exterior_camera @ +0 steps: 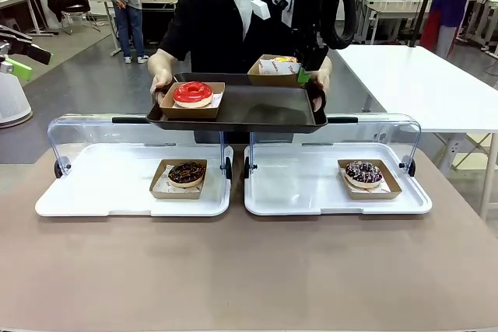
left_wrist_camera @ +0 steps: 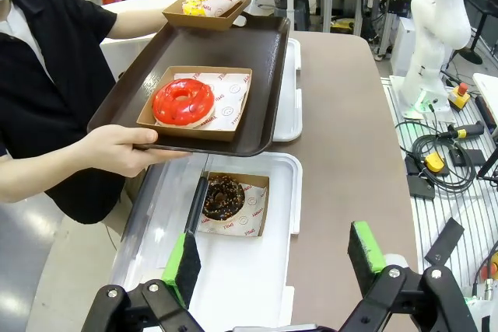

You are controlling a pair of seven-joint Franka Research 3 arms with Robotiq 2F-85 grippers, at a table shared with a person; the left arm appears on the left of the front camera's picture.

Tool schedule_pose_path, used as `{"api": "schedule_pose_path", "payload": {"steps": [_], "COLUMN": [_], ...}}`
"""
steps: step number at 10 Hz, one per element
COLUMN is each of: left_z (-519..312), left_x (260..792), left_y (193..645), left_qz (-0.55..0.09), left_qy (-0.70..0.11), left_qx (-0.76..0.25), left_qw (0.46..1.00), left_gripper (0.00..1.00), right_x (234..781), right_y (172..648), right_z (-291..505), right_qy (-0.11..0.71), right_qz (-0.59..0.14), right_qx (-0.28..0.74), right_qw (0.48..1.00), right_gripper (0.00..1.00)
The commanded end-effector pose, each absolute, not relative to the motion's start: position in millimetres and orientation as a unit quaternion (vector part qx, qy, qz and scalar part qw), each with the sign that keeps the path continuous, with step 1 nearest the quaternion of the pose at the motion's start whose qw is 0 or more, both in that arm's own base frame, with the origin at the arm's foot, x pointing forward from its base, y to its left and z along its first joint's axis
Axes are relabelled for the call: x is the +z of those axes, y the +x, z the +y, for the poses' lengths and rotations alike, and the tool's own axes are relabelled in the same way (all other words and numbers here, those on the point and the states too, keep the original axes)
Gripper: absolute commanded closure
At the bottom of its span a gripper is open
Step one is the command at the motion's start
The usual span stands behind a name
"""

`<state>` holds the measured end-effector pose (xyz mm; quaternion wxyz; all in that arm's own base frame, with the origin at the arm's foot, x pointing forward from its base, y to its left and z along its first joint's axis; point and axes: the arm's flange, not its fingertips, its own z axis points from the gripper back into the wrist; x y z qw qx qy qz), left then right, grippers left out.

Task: Provide the desired donut to the person.
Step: Pick up and lift the Paper togo box containing the Donut pointed at by the person, then place the picked Paper togo box onto the Handle tray extended by the person.

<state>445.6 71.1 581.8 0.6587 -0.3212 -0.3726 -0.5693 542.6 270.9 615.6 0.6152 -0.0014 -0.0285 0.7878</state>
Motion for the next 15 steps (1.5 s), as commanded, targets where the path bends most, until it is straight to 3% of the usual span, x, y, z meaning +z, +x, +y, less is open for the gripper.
{"api": "schedule_pose_path", "payload": {"steps": [1,9,10,12,15], "left_z": [71,71,71,71,71], "left_x": [584,584,584,584,584], "left_y": [444,444,444,444,444], "left_qz": [-0.373,-0.373,-0.373,-0.373,-0.373], "left_qy": [-0.328,-0.328,-0.328,-0.328,-0.328], "left_qx": [-0.563,-0.563,-0.563,-0.563,-0.563], "left_qw": [0.661,0.661,0.661,0.661,0.661], "left_gripper": [0.0,0.0,0.0,0.0,0.0], "right_x": [618,618,616,611,599], "right_y": [542,542,543,532,532], "right_z": [269,269,270,265,263], "right_qy": [-0.003,-0.003,-0.001,0.041,0.045], "right_qz": [-0.03,-0.03,-0.028,-0.045,-0.026], "right_qx": [0.786,0.786,0.788,0.83,0.842], "right_qw": [0.617,0.617,0.616,0.554,0.537], "right_gripper": [1.0,1.0,0.95,0.95,0.95]}}
